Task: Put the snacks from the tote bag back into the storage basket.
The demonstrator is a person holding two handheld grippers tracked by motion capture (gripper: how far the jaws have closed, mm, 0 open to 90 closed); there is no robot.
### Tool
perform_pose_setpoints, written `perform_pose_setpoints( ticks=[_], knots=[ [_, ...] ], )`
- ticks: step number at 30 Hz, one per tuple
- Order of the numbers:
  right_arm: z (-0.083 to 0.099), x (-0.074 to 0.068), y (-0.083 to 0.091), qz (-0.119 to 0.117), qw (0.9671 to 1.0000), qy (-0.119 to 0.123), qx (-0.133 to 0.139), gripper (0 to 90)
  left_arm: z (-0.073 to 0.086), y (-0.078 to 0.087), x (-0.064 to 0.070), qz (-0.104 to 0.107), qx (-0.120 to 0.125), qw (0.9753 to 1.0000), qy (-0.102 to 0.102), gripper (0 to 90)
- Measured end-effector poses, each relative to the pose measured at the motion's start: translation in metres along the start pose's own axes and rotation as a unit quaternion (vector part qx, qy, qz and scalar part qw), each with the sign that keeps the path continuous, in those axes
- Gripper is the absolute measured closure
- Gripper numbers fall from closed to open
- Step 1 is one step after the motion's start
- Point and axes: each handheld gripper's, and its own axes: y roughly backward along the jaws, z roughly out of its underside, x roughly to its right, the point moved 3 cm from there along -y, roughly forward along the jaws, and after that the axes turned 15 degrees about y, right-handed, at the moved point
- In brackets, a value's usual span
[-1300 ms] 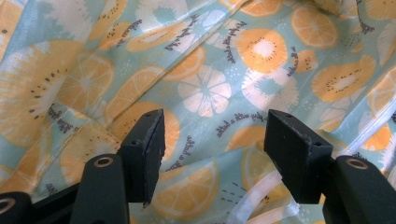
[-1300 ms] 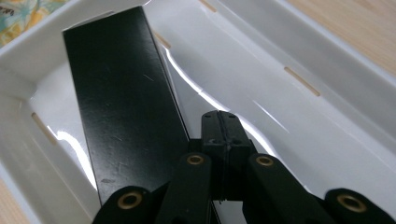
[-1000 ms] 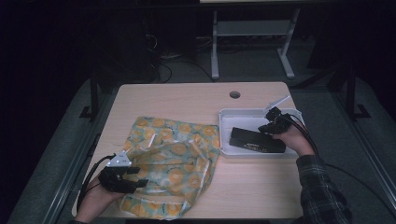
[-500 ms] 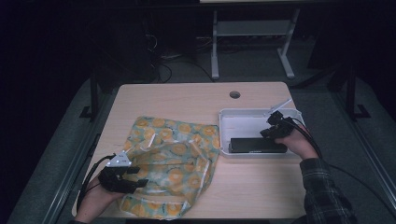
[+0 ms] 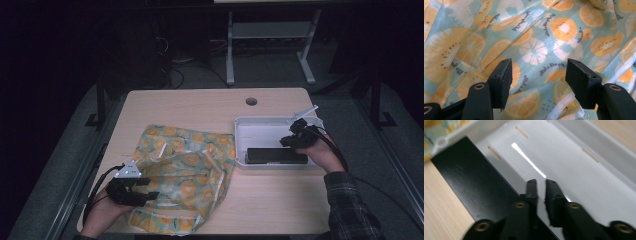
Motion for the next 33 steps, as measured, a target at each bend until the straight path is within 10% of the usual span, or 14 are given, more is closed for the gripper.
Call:
perform_pose_setpoints(
  ticks=[11, 33],
  knots=[
    [0.001, -0.026, 0.021, 0.014, 0.9986, 0.016, 0.048, 46.4, -0.008, 0.005, -0.001, 0.007, 0.013, 0.9999, -0.006, 37.8],
    [0.032, -0.092, 0.036, 0.005, 0.9948, 0.068, 0.075, 34.7, 0.010, 0.042, -0.025, -0.014, 0.041, 0.9985, 0.033, 37.5]
  ],
)
